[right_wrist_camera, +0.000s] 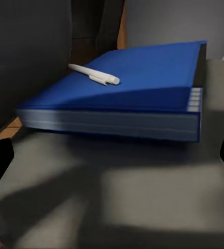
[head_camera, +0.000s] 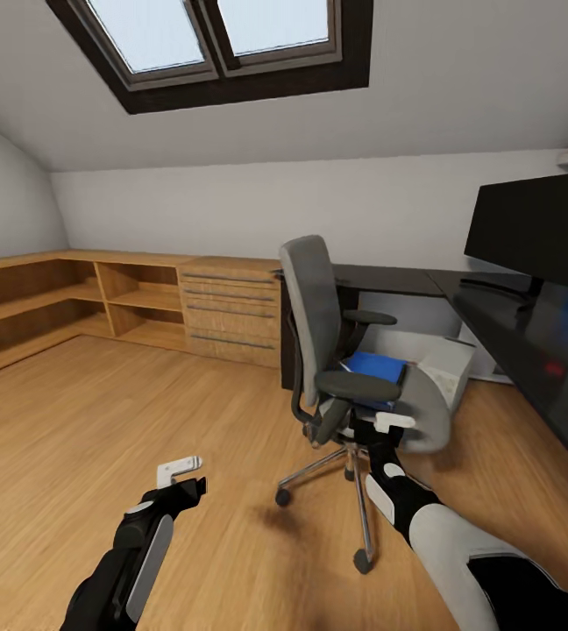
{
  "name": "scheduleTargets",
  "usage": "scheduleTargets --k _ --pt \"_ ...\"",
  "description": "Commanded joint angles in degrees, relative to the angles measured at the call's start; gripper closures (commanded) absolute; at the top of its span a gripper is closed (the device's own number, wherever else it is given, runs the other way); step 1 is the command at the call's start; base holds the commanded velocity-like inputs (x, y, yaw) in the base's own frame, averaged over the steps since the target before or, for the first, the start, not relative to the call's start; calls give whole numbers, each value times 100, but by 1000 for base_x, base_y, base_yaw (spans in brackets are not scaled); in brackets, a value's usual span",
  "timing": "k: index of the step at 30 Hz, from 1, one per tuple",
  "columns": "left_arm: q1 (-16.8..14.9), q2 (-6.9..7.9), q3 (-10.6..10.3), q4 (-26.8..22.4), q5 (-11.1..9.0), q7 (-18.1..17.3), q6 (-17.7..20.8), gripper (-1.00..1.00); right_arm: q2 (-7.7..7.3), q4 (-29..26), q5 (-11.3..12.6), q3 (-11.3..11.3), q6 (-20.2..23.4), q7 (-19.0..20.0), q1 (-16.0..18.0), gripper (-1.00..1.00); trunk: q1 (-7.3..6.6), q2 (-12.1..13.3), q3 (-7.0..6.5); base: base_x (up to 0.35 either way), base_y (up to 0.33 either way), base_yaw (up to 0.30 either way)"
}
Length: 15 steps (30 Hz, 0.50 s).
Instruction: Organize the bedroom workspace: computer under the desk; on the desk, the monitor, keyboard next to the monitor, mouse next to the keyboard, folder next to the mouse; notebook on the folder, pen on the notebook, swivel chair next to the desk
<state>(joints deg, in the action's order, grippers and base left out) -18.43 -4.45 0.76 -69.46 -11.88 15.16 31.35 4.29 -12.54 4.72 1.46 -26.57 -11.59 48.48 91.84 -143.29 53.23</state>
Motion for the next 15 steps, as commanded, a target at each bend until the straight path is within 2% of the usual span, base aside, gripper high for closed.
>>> scheduleTargets --k 1,6,15 --pt "-3 -3 3 -6 -60 40 20 -100 -1 5 46 21 -24 0 4 -100 -1 -3 3 0 0 109" --pt "-3 -3 3 -6 -60 38 20 -100 -18 7 46 14 -24 8 4 -100 -1 -3 -2 0 0 -7" --pt "-3 -3 9 -30 -68 30 20 -100 -49 34 97 4 -32 45 4 -100 -1 -3 -24 0 0 -239"
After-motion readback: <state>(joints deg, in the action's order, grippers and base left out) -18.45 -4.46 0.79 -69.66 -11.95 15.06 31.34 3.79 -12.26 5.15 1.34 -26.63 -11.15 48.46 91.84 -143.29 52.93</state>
